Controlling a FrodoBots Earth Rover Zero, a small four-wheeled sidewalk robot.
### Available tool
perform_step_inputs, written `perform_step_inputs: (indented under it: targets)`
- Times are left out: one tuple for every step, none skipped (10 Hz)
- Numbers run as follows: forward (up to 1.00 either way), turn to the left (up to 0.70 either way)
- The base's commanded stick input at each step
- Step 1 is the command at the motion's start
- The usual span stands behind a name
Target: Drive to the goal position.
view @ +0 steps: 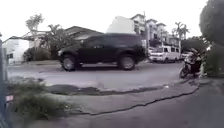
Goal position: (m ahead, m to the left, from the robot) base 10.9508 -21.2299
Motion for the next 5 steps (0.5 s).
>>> perform_step_inputs:
  targets:
    - [0.00, -0.30]
    - [0.00, -0.30]
    - [0.00, -0.30]
    - [0.00, -0.30]
    - [0.00, -0.30]
